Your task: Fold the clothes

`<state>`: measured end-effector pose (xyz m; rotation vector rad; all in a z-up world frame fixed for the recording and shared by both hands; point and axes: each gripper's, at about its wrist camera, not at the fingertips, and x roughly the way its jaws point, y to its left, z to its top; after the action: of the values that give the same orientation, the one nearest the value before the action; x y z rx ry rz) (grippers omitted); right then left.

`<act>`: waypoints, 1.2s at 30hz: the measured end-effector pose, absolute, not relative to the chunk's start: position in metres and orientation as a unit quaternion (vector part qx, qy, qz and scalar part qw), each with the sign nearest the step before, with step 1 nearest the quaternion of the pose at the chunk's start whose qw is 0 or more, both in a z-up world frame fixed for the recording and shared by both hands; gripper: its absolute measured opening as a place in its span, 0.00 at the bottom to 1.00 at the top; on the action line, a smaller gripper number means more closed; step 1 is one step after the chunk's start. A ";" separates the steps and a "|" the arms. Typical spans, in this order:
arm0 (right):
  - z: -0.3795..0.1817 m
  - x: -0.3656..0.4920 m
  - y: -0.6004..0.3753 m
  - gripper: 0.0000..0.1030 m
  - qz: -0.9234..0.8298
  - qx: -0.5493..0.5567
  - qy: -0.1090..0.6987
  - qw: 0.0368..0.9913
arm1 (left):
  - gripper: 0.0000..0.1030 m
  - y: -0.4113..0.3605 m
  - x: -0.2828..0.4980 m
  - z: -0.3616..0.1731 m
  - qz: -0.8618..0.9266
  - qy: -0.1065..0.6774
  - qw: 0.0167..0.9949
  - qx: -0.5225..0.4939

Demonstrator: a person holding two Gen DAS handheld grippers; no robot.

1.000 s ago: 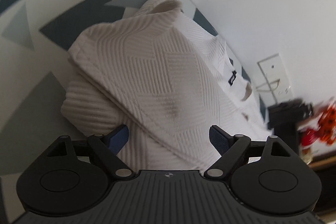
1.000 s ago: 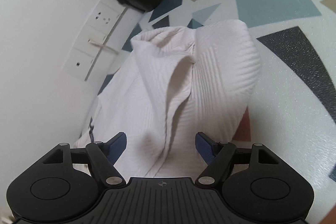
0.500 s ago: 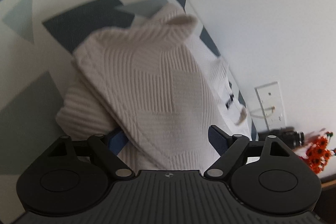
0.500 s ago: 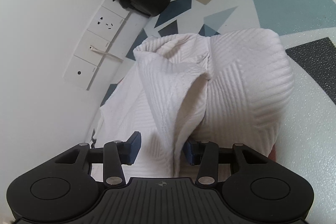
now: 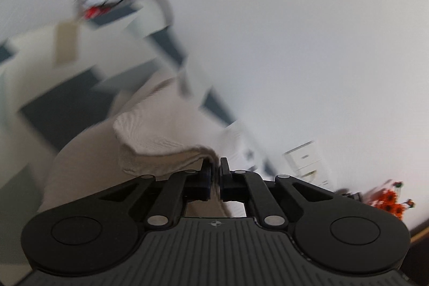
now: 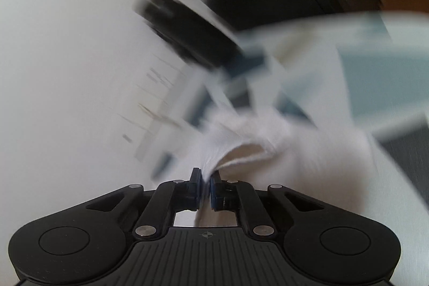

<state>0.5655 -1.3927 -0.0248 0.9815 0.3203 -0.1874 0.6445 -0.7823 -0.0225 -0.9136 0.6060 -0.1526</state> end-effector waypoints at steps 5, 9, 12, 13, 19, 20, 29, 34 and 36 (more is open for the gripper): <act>0.005 0.592 -1.397 0.05 -0.066 0.437 0.110 0.890 | 0.05 -0.786 0.661 -0.007 -0.079 0.248 0.859 -0.441; -0.009 0.636 -1.406 0.05 -0.075 0.463 0.153 0.870 | 0.05 -0.786 0.680 -0.015 -0.054 0.253 0.856 -0.448; -0.010 0.669 -1.410 0.05 -0.063 0.474 0.156 0.864 | 0.05 -0.785 0.697 -0.013 -0.040 0.242 0.859 -0.450; -0.010 0.679 -1.410 0.05 -0.051 0.481 0.155 0.862 | 0.05 -0.785 0.704 -0.013 -0.035 0.237 0.860 -0.450; -0.020 0.767 -1.407 0.05 -0.038 0.467 0.177 0.866 | 0.05 -0.790 0.773 -0.021 -0.001 0.234 0.871 -0.432; -0.026 0.784 -1.407 0.05 -0.041 0.465 0.185 0.865 | 0.05 -0.793 0.786 -0.025 0.005 0.237 0.875 -0.422; -0.077 0.839 -1.394 0.66 -0.118 0.410 0.268 0.864 | 0.72 -0.809 0.852 -0.037 0.026 0.357 0.911 -0.206; -0.071 0.790 -1.393 0.77 -0.113 0.445 0.260 0.850 | 0.85 -0.799 0.803 -0.018 -0.037 0.376 0.913 -0.151; -0.066 0.762 -1.388 0.82 -0.112 0.453 0.264 0.844 | 0.86 -0.794 0.773 -0.020 -0.040 0.388 0.910 -0.142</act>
<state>0.7623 -1.3878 -0.0664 0.9562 0.5563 -0.2368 0.7734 -0.7944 -0.0196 -0.2925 0.7999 -0.0827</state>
